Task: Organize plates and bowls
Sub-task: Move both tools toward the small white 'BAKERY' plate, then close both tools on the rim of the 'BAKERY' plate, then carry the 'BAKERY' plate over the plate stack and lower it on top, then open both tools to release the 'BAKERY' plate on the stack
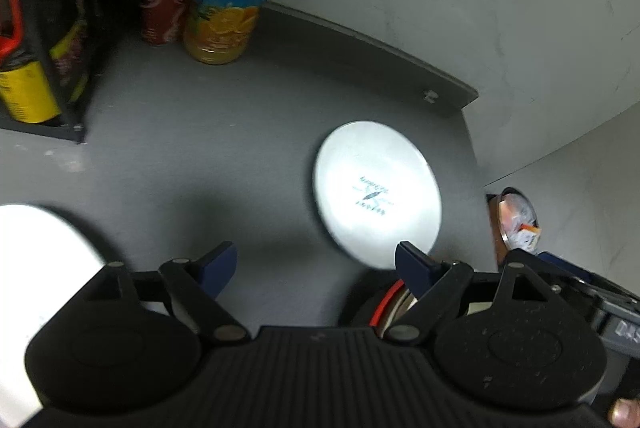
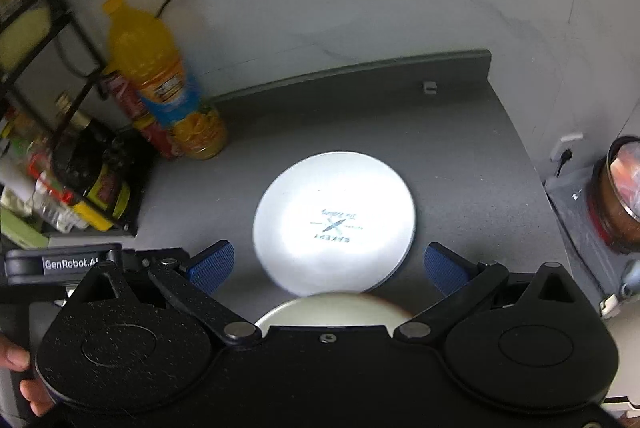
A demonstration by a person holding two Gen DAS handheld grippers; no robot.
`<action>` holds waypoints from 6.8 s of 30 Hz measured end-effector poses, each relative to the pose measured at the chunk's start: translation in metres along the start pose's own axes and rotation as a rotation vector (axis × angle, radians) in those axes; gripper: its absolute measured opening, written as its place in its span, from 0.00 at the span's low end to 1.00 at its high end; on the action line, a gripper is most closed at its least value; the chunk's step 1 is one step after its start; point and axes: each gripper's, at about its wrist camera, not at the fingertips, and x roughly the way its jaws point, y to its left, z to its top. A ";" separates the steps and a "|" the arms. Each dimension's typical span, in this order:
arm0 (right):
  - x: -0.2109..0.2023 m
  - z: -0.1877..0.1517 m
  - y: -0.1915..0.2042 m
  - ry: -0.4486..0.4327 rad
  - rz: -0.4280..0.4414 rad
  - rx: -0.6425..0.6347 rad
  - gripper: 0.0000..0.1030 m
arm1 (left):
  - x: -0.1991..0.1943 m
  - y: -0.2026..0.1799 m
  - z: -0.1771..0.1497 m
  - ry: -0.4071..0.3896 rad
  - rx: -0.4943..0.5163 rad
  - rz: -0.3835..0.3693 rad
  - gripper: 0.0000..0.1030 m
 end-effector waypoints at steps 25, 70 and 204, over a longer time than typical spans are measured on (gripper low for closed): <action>0.121 0.026 -0.078 0.267 0.065 0.023 0.37 | 0.115 0.002 0.004 0.047 -0.182 0.021 0.37; 0.083 0.015 -0.061 0.124 0.116 -0.115 0.12 | 0.086 0.005 0.018 -0.014 -0.166 -0.036 0.08; 0.084 -0.128 0.215 0.224 0.106 -0.165 0.15 | -0.081 0.281 -0.072 0.050 -0.194 0.235 0.45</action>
